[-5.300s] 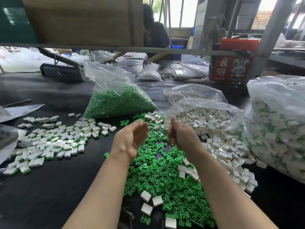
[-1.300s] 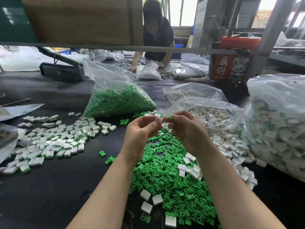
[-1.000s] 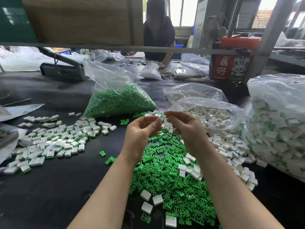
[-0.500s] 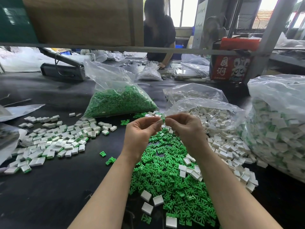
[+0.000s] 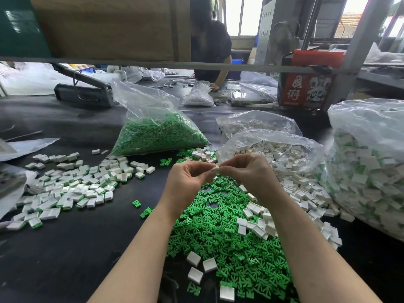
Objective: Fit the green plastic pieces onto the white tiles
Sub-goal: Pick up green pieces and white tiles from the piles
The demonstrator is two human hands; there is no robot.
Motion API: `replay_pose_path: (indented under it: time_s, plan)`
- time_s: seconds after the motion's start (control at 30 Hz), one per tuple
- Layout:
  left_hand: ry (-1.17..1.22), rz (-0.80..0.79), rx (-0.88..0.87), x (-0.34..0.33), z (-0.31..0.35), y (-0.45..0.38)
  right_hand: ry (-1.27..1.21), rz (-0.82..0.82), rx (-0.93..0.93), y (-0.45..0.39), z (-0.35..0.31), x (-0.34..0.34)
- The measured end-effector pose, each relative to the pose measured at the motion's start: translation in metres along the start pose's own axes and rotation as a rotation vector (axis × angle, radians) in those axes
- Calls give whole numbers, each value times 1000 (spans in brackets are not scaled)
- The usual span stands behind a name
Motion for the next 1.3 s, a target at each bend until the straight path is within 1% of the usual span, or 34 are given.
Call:
replay_pose_path:
  time_s: [0.07, 0.2, 0.3, 0.4, 0.47, 0.53, 0.63, 0.83, 1.07, 1.2, 1.3]
  plan:
    - [6, -5, -4, 0, 0, 0, 4, 14, 25, 0, -3, 0]
    - [18, 37, -3, 2, -2, 0, -26, 62, 47, 1, -5, 0]
    - [56, 49, 26, 3, -3, 0, -29, 52, 47, 0, -3, -5]
    - [143, 58, 70, 2, -6, -1, 202, 14, 51, -3, -1, -14]
    - [155, 53, 90, 1, -7, -2, 369, -11, 88, -3, -2, -21]
    - [149, 49, 96, 1, -8, -2, 443, -5, 138, -1, -6, -25]
    - [132, 54, 84, 3, -6, -1, 435, -15, 144, 0, -7, -28]
    - [116, 55, 89, 4, -8, 0, 336, -129, 75, 3, -2, -32]
    - [78, 0, 103, 4, -7, 1, 318, -220, 62, 4, 4, -36]
    - [50, -11, 97, 4, -6, 1, 291, -262, 60, 5, 4, -38]
    - [77, -5, 100, 5, -6, 1, 267, -268, 59, 6, 4, -37]
Point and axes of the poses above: each hand's wrist, its own y-axis away from the middle knuckle, its own x-axis out of the back of the hand, z = x × y, the point moved 9 cm from there along -y, towards the middle knuckle, and after that the axes turned 7 degrees about y, right-handed, at the moved point
